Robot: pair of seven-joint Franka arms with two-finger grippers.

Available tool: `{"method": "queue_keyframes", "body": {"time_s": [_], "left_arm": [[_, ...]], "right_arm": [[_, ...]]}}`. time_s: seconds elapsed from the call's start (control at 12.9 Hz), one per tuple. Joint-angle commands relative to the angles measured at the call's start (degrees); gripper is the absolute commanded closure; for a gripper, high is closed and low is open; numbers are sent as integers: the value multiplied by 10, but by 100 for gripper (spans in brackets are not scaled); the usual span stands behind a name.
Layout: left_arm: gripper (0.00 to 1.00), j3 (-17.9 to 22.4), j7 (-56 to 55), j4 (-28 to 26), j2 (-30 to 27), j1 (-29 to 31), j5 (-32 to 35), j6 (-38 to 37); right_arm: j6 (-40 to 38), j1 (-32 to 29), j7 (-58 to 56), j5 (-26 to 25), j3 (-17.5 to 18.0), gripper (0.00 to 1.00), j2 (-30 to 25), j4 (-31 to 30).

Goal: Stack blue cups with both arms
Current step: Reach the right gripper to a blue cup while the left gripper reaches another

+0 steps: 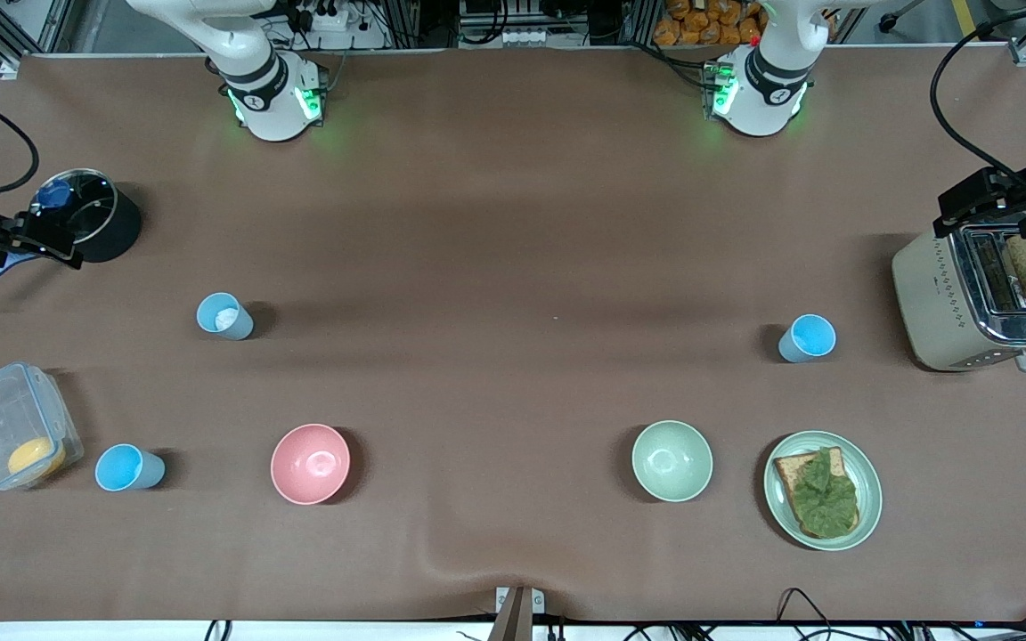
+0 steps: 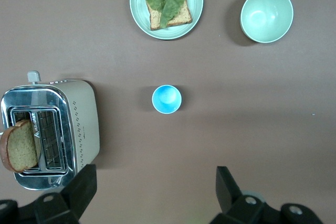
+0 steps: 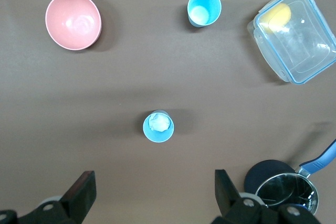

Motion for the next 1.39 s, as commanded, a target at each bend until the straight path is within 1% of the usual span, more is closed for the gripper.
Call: {"method": "queue_keyframes", "body": {"time_s": [0.0,0.08,0.31,0.46,0.7,0.93,1.08,1.24,1.32], "left_arm": [[0,1,-12,8,-1,2,-25,-15],[0,3,-12,9,-1,3,-24,-21],[0,13,11,7,29,26,-38,-19],[0,13,18,-32,64,34,-54,3],[0,12,15,-158,63,33,-48,160],[0,12,15,-253,74,31,-42,290],[0,9,9,-281,84,25,-19,330],[0,9,9,-311,95,29,-18,375],[0,8,8,-323,105,30,-18,398]], "right_arm": [[-4,-5,13,0,6,0,-3,-3],[-4,-5,13,0,6,0,-3,-3],[-8,-6,13,0,6,0,-3,-3],[-9,-6,13,0,6,0,-3,-3],[-9,-6,7,0,6,0,-1,-3],[-16,4,-14,-10,7,0,18,-3],[-20,8,-26,-11,7,0,39,-3],[-60,4,-26,-11,7,0,51,-5],[-64,8,-25,-11,6,0,62,-10]]}}
